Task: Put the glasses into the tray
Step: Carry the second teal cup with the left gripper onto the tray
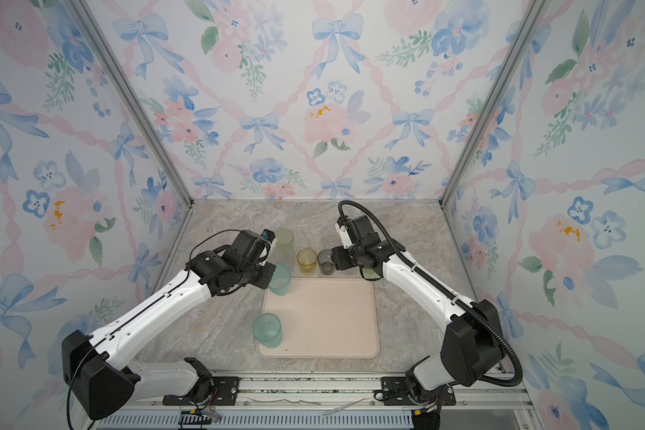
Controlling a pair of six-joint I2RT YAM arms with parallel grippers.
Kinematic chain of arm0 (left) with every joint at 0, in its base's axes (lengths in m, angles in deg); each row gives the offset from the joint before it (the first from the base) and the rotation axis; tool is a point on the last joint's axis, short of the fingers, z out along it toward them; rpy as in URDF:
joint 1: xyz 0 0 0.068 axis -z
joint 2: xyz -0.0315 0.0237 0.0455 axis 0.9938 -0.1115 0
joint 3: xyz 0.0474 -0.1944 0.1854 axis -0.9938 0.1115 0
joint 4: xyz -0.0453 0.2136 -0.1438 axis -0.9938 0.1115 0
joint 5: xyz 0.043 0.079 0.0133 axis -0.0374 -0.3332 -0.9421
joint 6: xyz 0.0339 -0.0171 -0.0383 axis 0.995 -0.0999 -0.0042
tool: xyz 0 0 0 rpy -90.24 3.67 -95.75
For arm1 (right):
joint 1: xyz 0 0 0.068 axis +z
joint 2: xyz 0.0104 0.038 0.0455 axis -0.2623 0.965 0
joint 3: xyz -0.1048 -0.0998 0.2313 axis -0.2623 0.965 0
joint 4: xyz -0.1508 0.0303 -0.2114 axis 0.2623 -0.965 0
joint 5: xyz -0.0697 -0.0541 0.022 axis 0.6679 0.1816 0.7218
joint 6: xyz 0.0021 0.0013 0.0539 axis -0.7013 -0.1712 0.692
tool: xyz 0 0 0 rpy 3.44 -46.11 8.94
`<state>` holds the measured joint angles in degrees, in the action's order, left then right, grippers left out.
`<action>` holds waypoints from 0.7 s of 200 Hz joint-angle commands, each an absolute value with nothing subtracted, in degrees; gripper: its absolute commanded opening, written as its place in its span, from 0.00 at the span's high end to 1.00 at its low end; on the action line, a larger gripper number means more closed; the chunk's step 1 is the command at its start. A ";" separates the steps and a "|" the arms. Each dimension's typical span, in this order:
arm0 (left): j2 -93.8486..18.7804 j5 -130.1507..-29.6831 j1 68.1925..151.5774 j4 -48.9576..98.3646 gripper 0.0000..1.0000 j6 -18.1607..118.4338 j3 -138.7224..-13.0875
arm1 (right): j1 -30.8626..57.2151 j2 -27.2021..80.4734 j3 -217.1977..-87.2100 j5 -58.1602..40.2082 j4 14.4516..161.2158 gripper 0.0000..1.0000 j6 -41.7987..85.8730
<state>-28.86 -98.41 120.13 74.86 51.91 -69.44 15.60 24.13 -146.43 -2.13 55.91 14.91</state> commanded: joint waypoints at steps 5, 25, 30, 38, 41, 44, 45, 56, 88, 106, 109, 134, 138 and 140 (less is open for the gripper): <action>-26.20 -96.72 120.52 77.66 0.98 47.97 -65.82 | 15.82 22.77 -145.53 -2.22 56.12 0.40 15.44; -25.61 -95.54 120.51 77.52 0.98 47.04 -63.88 | 15.82 22.85 -145.50 -2.69 56.55 0.40 15.41; -25.45 -95.32 120.56 77.45 0.99 46.81 -63.50 | 15.82 22.81 -145.52 -2.86 56.62 0.40 15.44; -25.27 -95.27 120.51 77.36 0.99 46.42 -62.96 | 15.82 22.86 -145.45 -3.03 56.74 0.40 15.42; -25.19 -95.26 120.51 77.35 0.99 46.36 -62.82 | 15.82 22.86 -145.44 -3.05 56.83 0.40 15.41; -25.18 -95.26 120.51 77.35 0.99 46.28 -62.72 | 15.82 22.86 -145.44 -3.15 56.84 0.40 15.42; -25.18 -95.31 120.51 77.35 0.98 46.23 -62.67 | 15.82 22.86 -145.44 -3.15 56.84 0.40 15.46; -25.09 -95.27 120.51 77.35 0.98 46.01 -62.08 | 15.82 22.86 -145.42 -3.23 56.92 0.40 15.42; -25.57 -95.41 120.53 77.10 0.99 45.47 -61.32 | 15.91 22.51 -145.04 -3.32 57.10 0.40 15.39; -26.12 -96.47 120.54 76.85 0.98 45.22 -61.22 | 15.93 22.25 -144.83 -3.39 57.10 0.40 15.33; -26.24 -96.62 120.51 76.76 0.98 45.21 -61.20 | 15.91 22.18 -144.77 -3.34 57.14 0.40 15.32; -27.32 -96.96 120.54 76.28 0.97 44.77 -60.95 | 15.92 21.83 -144.30 -3.25 57.10 0.40 15.37; -27.44 -96.80 120.59 76.14 0.97 44.77 -60.87 | 15.83 21.80 -144.21 -3.23 57.00 0.40 15.35; -27.50 -96.79 120.57 76.06 0.97 44.73 -60.86 | 15.82 21.80 -144.21 -3.16 57.01 0.40 15.33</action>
